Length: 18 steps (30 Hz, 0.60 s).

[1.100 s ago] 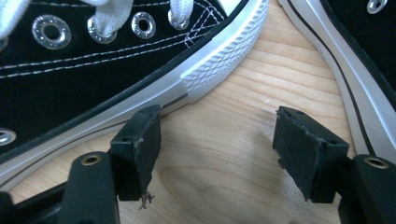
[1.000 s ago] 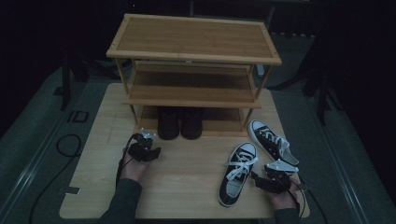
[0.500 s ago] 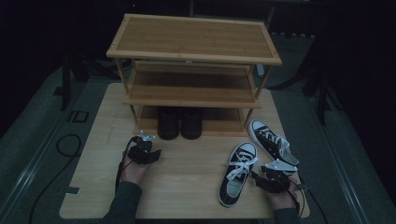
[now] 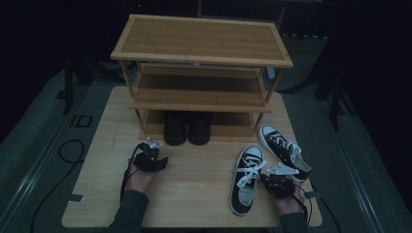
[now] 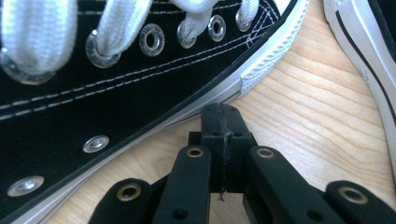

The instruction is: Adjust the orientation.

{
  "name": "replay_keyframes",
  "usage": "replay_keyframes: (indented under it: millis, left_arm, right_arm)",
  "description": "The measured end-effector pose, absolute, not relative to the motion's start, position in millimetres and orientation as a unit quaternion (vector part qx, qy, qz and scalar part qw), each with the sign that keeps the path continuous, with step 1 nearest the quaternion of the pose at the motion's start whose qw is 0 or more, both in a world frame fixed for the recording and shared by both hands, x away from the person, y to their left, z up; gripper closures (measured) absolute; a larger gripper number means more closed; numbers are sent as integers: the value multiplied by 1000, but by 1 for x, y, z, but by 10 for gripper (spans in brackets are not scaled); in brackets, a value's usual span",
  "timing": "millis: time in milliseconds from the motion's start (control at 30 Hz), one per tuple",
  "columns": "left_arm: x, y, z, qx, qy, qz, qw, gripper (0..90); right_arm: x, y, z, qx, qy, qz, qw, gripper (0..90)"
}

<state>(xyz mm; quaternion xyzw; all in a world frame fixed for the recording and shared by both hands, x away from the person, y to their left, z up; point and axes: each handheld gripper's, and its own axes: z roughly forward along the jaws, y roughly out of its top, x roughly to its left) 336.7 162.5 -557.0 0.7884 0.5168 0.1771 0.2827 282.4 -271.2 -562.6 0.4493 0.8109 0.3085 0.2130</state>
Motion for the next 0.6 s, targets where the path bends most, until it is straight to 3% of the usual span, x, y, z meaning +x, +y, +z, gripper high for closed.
replay_keyframes:
  millis: [600]
  left_arm:
    - [336, 164, -558, 786, 517, 177, 290, 552]
  right_arm:
    - [315, -239, -561, 402, 838, 309, 201, 900]
